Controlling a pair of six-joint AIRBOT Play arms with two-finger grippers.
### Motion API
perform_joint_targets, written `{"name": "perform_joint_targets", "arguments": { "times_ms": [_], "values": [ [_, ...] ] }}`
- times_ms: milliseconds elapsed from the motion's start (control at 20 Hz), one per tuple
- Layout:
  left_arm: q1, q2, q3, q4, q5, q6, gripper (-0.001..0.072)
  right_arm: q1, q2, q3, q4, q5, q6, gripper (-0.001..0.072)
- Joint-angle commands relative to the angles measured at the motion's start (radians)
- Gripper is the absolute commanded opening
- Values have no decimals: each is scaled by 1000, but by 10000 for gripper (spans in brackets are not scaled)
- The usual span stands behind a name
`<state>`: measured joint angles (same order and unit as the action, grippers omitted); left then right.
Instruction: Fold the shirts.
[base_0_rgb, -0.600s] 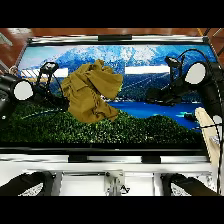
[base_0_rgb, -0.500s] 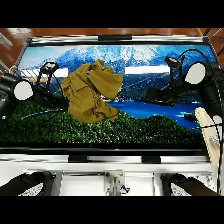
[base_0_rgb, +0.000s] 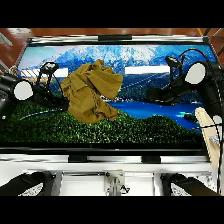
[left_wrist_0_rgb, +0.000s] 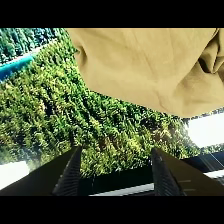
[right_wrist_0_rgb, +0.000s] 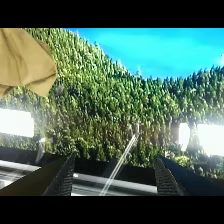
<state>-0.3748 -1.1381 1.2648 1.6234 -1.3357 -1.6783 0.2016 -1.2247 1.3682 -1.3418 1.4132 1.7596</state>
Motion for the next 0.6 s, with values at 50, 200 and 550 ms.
{"name": "perform_joint_targets", "arguments": {
  "times_ms": [50,200,550],
  "values": [
    [0,1,0,0,0,0,537,1,0,0,0,-8,0,620],
    [0,0,0,-1,2,-4,537,1,0,0,0,-8,-6,620],
    [2,-60,0,-92,135,-4,538,1,0,0,0,-4,-11,620]
  ]
}}
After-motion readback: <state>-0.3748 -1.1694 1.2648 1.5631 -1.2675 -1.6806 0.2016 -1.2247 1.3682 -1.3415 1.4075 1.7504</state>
